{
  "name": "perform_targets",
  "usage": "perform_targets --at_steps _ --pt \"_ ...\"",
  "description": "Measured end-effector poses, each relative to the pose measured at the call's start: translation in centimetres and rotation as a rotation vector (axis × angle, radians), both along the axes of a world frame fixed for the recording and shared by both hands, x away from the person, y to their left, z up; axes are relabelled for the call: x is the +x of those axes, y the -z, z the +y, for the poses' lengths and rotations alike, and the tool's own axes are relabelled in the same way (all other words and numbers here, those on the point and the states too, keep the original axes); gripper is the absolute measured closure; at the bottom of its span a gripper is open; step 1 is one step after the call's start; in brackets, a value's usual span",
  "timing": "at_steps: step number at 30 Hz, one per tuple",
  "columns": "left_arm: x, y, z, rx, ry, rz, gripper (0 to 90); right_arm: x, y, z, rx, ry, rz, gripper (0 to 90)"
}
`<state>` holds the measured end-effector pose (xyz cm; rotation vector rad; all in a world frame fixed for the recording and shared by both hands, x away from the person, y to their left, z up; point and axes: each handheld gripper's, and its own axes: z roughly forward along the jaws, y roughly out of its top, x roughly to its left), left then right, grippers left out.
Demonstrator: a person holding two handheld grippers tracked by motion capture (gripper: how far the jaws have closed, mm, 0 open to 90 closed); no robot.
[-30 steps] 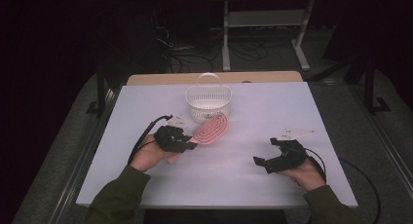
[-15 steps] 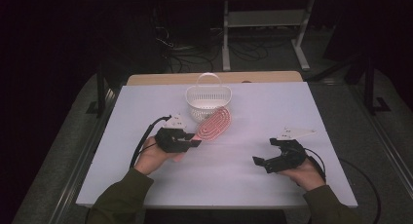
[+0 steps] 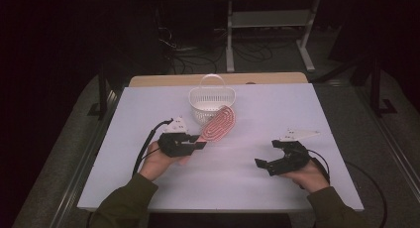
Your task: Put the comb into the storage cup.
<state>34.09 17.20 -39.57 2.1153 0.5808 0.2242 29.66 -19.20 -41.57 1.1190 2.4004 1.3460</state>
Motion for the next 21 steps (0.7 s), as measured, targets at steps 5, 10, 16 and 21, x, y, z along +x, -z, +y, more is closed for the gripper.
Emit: perform_targets --at_steps 5,10,16,21 --pt "0.2 0.0 0.4 -0.03 -0.016 0.007 69.9 0.2 -0.5 0.4 -0.002 0.006 0.006 0.7" --pt "0.2 0.0 0.5 -0.048 -0.025 0.005 69.9 0.4 -0.9 0.4 0.007 0.001 0.004 1.0" --pt "0.0 0.0 0.4 -0.047 -0.026 0.0 69.9 0.8 -1.8 0.6 0.017 -0.002 -0.003 1.0" --pt "-0.1 0.1 0.4 -0.049 -0.026 0.001 69.9 1.2 -2.1 1.0 0.027 -0.009 -0.002 1.0"
